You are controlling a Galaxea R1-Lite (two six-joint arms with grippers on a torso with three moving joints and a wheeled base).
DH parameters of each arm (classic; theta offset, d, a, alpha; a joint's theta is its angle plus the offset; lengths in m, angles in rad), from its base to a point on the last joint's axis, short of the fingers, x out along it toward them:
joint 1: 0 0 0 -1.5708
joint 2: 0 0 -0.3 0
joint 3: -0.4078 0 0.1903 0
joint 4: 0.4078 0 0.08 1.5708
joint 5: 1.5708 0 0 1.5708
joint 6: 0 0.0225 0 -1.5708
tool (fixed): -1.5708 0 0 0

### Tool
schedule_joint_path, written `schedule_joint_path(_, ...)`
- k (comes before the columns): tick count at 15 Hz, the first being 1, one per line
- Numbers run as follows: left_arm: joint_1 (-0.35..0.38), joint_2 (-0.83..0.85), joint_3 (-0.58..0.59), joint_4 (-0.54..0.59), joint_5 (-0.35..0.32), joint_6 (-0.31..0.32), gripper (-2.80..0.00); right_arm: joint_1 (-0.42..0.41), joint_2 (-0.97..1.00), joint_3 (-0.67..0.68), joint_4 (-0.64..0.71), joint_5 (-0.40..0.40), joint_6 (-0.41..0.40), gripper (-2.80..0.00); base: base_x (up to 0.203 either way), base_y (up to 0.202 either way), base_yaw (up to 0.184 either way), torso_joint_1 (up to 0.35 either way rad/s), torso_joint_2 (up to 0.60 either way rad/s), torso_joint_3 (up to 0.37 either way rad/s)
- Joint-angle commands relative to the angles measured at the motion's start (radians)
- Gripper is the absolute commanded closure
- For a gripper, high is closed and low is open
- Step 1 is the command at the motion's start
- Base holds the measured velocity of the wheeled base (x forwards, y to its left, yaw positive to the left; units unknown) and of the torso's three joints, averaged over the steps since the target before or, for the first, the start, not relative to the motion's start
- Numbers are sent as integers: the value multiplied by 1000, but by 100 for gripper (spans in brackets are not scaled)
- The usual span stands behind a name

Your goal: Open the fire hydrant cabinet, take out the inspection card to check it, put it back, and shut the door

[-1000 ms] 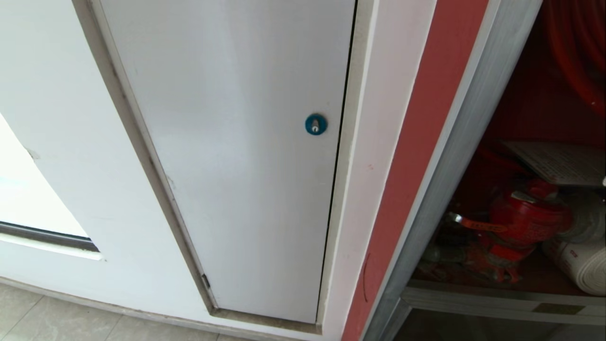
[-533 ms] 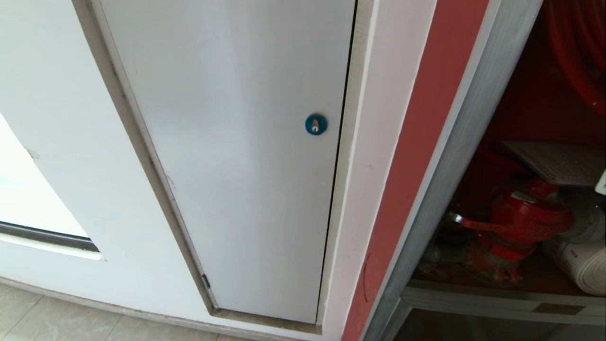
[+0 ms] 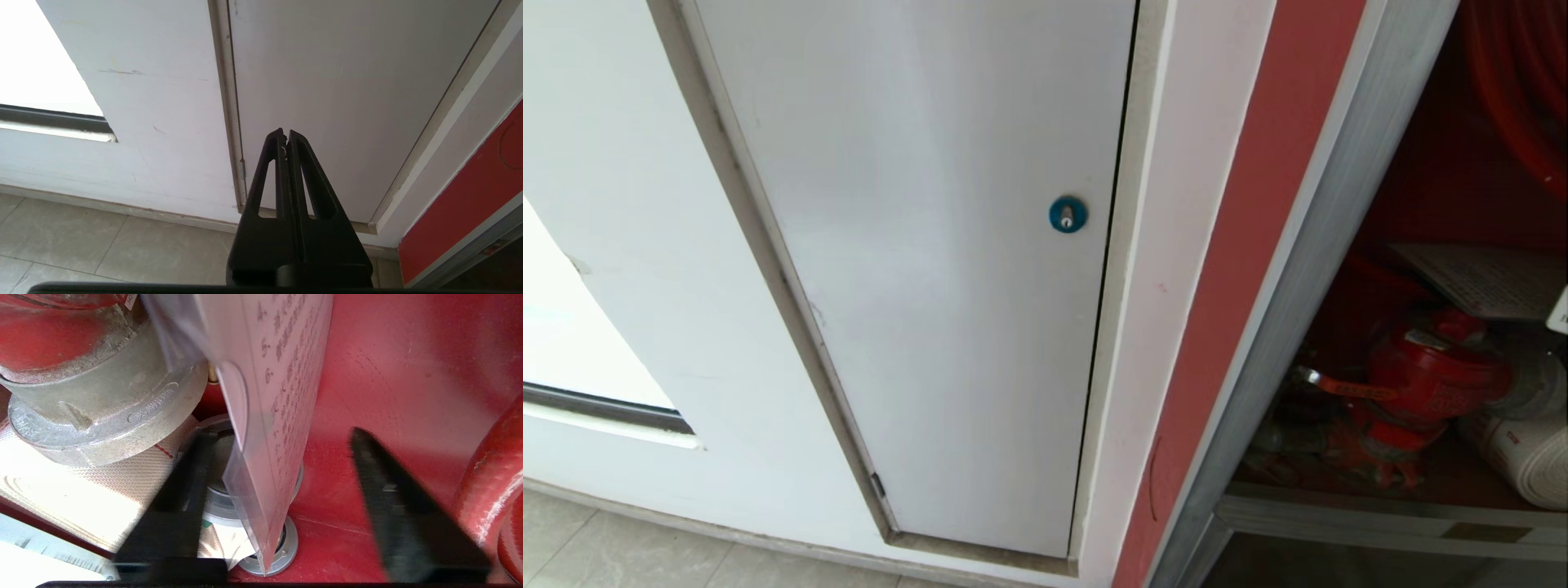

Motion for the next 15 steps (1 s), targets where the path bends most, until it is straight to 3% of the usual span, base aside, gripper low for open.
schedule_joint_path(1, 0, 1, 0, -1, 0, -1, 0, -1, -8, 6, -3, 4, -8, 0, 0, 0, 0, 0, 0, 0)
schedule_joint_path(15, 0, 1, 0, -1, 0, -1, 0, -27, -127, 56, 4, 19, -7, 0, 0, 0, 0, 0, 0, 0)
